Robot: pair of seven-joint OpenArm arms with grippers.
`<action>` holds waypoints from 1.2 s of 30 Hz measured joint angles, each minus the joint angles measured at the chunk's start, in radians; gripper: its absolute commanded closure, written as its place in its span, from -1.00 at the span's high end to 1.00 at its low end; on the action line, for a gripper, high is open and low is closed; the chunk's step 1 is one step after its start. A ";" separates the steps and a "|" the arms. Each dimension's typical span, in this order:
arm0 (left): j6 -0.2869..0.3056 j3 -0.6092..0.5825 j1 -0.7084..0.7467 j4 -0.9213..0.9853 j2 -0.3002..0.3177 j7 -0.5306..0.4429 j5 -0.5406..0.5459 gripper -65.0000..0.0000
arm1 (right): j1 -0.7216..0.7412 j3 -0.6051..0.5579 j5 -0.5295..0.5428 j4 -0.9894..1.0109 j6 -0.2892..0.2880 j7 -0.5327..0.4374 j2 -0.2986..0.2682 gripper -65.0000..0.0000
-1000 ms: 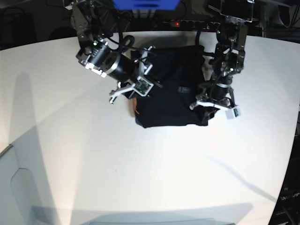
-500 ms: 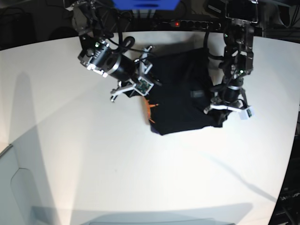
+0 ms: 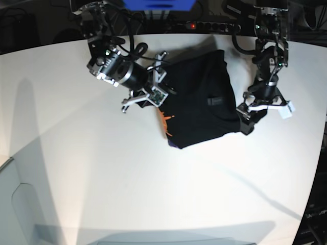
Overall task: Fold the T-shirt properly
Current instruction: 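Hold the folded bundle with both grippers and straighten its edges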
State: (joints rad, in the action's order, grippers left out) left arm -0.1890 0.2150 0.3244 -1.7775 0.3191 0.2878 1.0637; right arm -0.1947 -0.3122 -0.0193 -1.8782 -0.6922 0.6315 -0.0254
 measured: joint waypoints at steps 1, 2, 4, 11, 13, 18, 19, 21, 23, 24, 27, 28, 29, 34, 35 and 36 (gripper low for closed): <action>0.003 0.004 0.024 -0.040 -0.001 -0.002 0.007 0.63 | 0.007 0.000 0.000 0.000 0.000 0.002 0.001 -0.25; 0.010 0.007 0.051 -0.074 -0.003 0.005 0.013 0.63 | 0.017 0.000 0.000 0.000 0.000 0.001 0.001 -0.25; 0.013 0.010 0.113 -0.120 -0.014 0.003 0.016 0.63 | 0.029 0.000 0.000 0.000 0.000 -0.002 0.000 -0.25; 0.013 -0.095 0.284 -0.122 -0.039 0.011 0.014 0.63 | 0.037 0.001 0.001 -0.001 0.000 -0.004 -0.016 -0.25; 0.010 -0.108 0.311 -0.122 -0.033 -0.001 0.012 0.63 | 0.039 0.003 -0.001 -0.001 0.000 -0.001 -0.017 -0.25; 0.010 -0.148 0.306 -0.121 -0.035 0.006 0.011 0.63 | 0.039 0.000 0.000 -0.001 0.000 -0.004 -0.010 -0.25; 0.010 -0.145 0.307 -0.118 -0.034 0.000 0.011 0.63 | 0.039 0.000 0.000 -0.001 0.000 -0.003 -0.011 -0.25; 0.010 -0.145 0.307 -0.105 -0.034 0.000 0.011 0.63 | 0.038 0.000 0.000 -0.001 0.000 -0.003 -0.014 -0.25; 0.010 -0.145 0.307 -0.102 -0.034 0.006 0.011 0.61 | 0.036 0.000 0.000 -0.001 0.000 -0.003 -0.013 -0.25; 0.010 -0.145 0.304 -0.103 -0.034 0.006 0.011 0.54 | 0.036 0.000 0.000 -0.001 0.000 -0.003 -0.013 -0.25; 0.010 -0.145 0.292 -0.103 -0.034 0.006 0.011 -0.07 | 0.033 0.000 0.000 -0.001 0.000 -0.002 -0.014 -0.25; 0.010 -0.145 0.292 -0.103 -0.034 0.006 0.011 -0.32 | 0.033 0.000 0.000 -0.001 0.000 -0.002 -0.013 -0.25; 0.010 -0.145 0.292 -0.103 -0.034 0.006 0.010 -0.61 | 0.031 0.000 0.000 -0.001 0.000 -0.002 -0.013 -0.25; 0.010 -0.146 0.299 -0.113 -0.024 0.007 0.013 -0.96 | 0.031 0.000 0.000 -0.001 0.000 -0.002 -0.013 -0.25; 0.010 -0.145 0.306 -0.119 -0.023 0.006 0.011 -1.00 | 0.031 0.000 0.000 -0.001 0.000 -0.001 -0.013 -0.25; 0.010 -0.142 0.321 -0.129 -0.023 0.002 0.012 -1.00 | 0.031 0.000 0.000 -0.001 0.000 0.001 -0.013 -0.25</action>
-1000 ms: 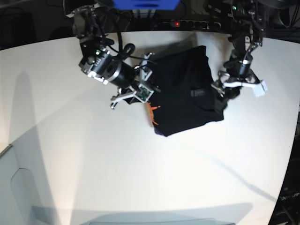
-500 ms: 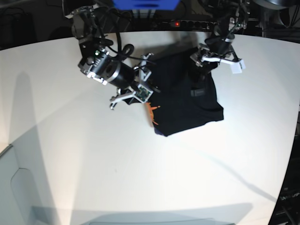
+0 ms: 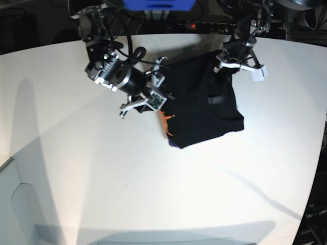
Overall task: Fold the T-shirt properly
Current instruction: 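Hold the folded bundle with both grippers and straighten its edges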
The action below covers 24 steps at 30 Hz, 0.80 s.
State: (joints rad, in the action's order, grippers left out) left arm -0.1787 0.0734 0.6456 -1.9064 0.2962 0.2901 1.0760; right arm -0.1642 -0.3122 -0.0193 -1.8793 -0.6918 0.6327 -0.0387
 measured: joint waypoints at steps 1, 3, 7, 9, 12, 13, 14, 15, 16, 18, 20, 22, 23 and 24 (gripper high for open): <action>0.001 0.002 0.012 -0.003 0.000 -0.003 0.000 -1.00 | 0.001 0.000 0.000 0.000 0.000 0.000 0.000 -0.25; 0.000 0.003 0.035 -0.003 0.000 0.000 0.002 -1.00 | 0.003 0.000 0.000 0.000 0.000 0.000 0.000 -0.25; 0.002 0.009 0.034 0.034 0.000 -0.001 0.003 -1.00 | 0.003 0.000 0.000 0.000 0.000 0.000 0.001 -0.25; 0.003 0.030 0.032 0.060 -0.003 0.003 0.004 -1.00 | 0.003 0.000 0.000 0.000 0.000 0.000 0.003 -0.25; 0.002 0.056 0.033 0.087 -0.008 -0.003 0.004 -1.00 | 0.002 -0.003 0.000 0.000 0.000 0.000 0.003 -0.25; 0.003 0.060 0.033 0.096 -0.009 -0.003 0.006 -1.00 | 0.002 -0.003 0.000 0.000 0.000 0.000 0.003 -0.25; 0.003 0.066 0.032 0.102 -0.009 -0.003 0.007 -1.00 | 0.003 -0.003 0.000 0.000 0.000 0.000 0.003 -0.25; 0.003 0.074 0.032 0.107 -0.009 -0.003 0.008 -1.00 | 0.003 -0.003 0.000 0.000 0.000 0.000 0.003 -0.25; 0.003 0.080 0.032 0.114 -0.008 -0.004 0.007 -1.00 | 0.003 -0.003 0.000 0.000 0.000 0.000 0.003 -0.25; 0.003 0.083 0.029 0.123 -0.009 -0.005 0.007 -1.00 | 0.003 -0.003 0.000 0.000 0.000 0.000 0.003 -0.25; 0.011 0.083 0.025 0.137 -0.009 -0.007 0.011 -1.00 | 0.003 -0.003 0.000 0.000 0.000 0.000 0.003 -0.25; 0.014 0.083 0.024 0.145 -0.009 -0.009 0.014 -1.00 | 0.003 -0.004 0.000 0.000 0.000 0.000 0.003 -0.25; 0.019 0.083 0.024 0.151 -0.009 -0.013 0.019 -1.00 | 0.003 -0.004 0.000 0.000 0.000 0.000 0.004 -0.25; 0.023 0.083 0.024 0.155 -0.009 -0.016 0.021 -1.00 | 0.002 -0.004 0.000 0.000 0.000 0.000 0.010 -0.26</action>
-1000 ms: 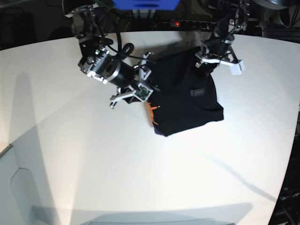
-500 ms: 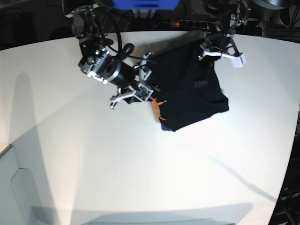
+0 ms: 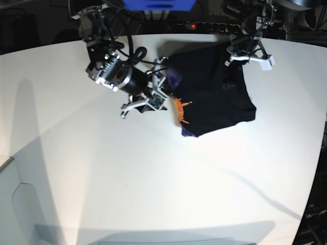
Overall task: Fold the T-shirt properly
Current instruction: 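Hold the folded bundle with both grippers and straighten its edges, then push the folded bundle square with the left gripper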
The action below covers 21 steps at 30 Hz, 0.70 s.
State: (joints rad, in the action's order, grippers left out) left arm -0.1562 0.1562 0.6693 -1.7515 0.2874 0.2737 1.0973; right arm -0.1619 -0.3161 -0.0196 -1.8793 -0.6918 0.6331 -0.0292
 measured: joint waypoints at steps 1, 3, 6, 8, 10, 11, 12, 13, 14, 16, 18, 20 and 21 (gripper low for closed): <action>0.000 0.000 -0.002 0.002 0.000 -0.002 0.000 -1.00 | -0.002 0.000 -0.001 0.000 0.000 0.003 0.012 -0.27; 0.002 -0.001 -0.009 0.010 -0.001 -0.002 0.000 -1.00 | -0.003 -0.001 0.001 0.000 0.000 0.002 0.029 -0.38; 0.008 -0.001 -0.019 0.026 0.000 -0.006 0.001 -1.00 | 0.003 0.000 0.002 0.031 0.000 -0.009 0.066 -0.74; 0.008 -0.001 -0.019 0.027 0.000 -0.010 0.001 -1.00 | 0.025 -0.003 0.004 0.088 0.000 -0.001 0.100 -1.00; 0.009 -0.001 -0.019 0.027 -0.002 -0.011 0.001 -1.00 | 0.047 -0.005 0.010 0.127 0.000 -0.009 0.112 -1.00; 0.010 -0.001 -0.019 0.027 -0.002 -0.010 0.004 -1.00 | 0.053 -0.005 0.009 0.148 0.000 -0.016 0.118 -1.00; 0.010 -0.001 -0.019 0.027 -0.002 -0.010 0.004 -1.00 | 0.057 -0.001 0.001 0.174 0.000 -0.014 0.128 -1.00; 0.010 -0.001 -0.019 0.027 -0.002 -0.011 0.003 -1.00 | 0.064 -0.001 0.002 0.202 0.000 -0.007 0.134 -1.00; 0.010 -0.001 -0.019 0.027 -0.002 -0.013 0.003 -1.00 | 0.072 -0.005 0.004 0.231 0.000 -0.009 0.137 -1.00; 0.011 -0.001 -0.019 0.027 -0.002 -0.013 0.003 -1.00 | 0.101 -0.005 0.012 0.296 0.000 -0.021 0.137 -1.00; 0.011 0.000 -0.019 0.029 -0.002 -0.010 0.003 -1.00 | 0.127 -0.001 0.014 0.371 0.001 -0.085 0.137 -1.00; 0.021 0.001 -0.019 0.042 -0.002 -0.015 0.004 -1.00 | 0.134 0.003 0.014 0.433 0.001 -0.149 0.135 -1.00; 0.023 0.001 -0.019 0.044 -0.002 -0.015 0.005 -1.00 | 0.133 0.004 0.017 0.454 0.001 -0.175 0.132 -1.00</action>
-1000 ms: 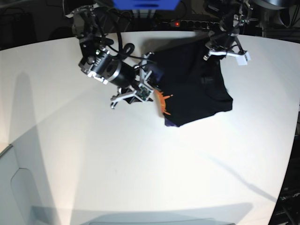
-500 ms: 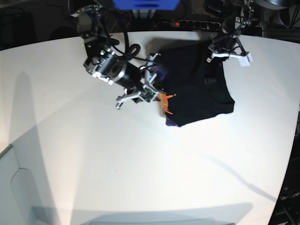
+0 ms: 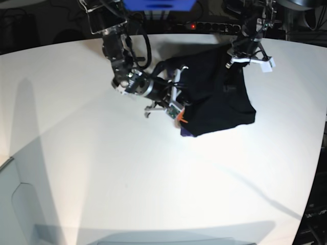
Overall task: Fold the T-shirt properly
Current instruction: 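Push the folded bundle square with the left gripper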
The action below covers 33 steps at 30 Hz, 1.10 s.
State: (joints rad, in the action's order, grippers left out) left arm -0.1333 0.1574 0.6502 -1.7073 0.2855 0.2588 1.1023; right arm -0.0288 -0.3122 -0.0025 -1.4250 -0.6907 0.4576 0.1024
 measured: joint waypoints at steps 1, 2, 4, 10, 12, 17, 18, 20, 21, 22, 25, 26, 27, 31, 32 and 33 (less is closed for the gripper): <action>0.000 0.000 0.000 0.002 0.000 0.000 -0.001 -1.00 | -0.002 0.000 0.007 0.017 0.000 -0.035 -0.010 -1.00; 0.004 0.000 0.001 0.005 0.000 -0.004 0.002 -1.00 | -0.002 0.000 0.013 0.033 0.000 -0.058 -0.019 -1.00; 0.008 0.000 0.003 0.008 0.004 -0.005 0.003 -1.00 | 0.001 0.000 0.023 0.058 0.000 -0.089 -0.028 -1.00; 0.007 0.000 0.003 0.005 0.005 -0.002 0.005 -1.00 | 0.001 -0.004 0.027 0.077 0.001 -0.130 -0.044 -1.00; 0.007 0.000 0.003 0.003 0.005 -0.002 0.005 -0.99 | 0.003 -0.003 0.026 0.077 0.001 -0.130 -0.044 -1.00; -0.021 -0.002 0.007 -0.050 0.021 0.026 -0.009 -0.36 | 0.018 -0.003 0.026 0.078 0.000 -0.117 -0.050 -1.00; -0.024 0.000 0.011 -0.066 0.032 0.036 -0.009 -0.22 | 0.018 -0.003 0.026 0.077 0.000 -0.116 -0.050 -1.00; -0.031 0.033 0.035 -0.100 0.034 0.034 -0.011 -0.01 | 0.018 -0.003 0.026 0.077 0.000 -0.116 -0.051 -1.00; -0.046 0.053 0.050 -0.121 0.035 0.037 -0.014 0.09 | 0.017 -0.003 0.025 0.068 0.000 -0.106 -0.051 -1.00; -0.048 0.071 0.063 -0.143 0.035 0.036 -0.014 0.16 | 0.016 -0.003 0.019 0.057 0.000 -0.098 -0.052 -1.00; -0.046 0.108 0.081 -0.208 0.034 0.037 -0.013 0.31 | 0.005 -0.003 -0.003 0.006 -0.001 -0.071 -0.053 -1.00; -0.046 0.121 0.077 -0.215 0.034 0.034 -0.013 0.33 | 0.000 -0.003 -0.009 -0.014 -0.001 -0.063 -0.053 -1.00; -0.046 0.130 0.072 -0.218 0.034 0.033 -0.013 0.33 | -0.006 -0.003 -0.014 -0.036 -0.001 -0.061 -0.053 -1.00; -0.046 0.128 0.022 -0.178 0.032 0.042 -0.011 0.33 | -0.033 0.001 -0.017 -0.143 -0.001 -0.059 -0.055 -1.00; -0.046 0.124 -0.005 -0.151 0.033 0.042 -0.012 0.33 | -0.041 0.002 -0.013 -0.171 -0.002 -0.062 -0.056 -1.00; -0.046 0.122 -0.032 -0.124 0.034 0.038 -0.013 0.33 | -0.050 0.010 -0.015 -0.203 -0.002 -0.056 -0.055 -1.00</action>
State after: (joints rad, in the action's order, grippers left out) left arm -0.1791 0.2798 0.6186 -1.8313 0.3191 0.2970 1.0897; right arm -0.0784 -0.3023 -0.0177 -1.6283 -0.6922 0.4015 0.0471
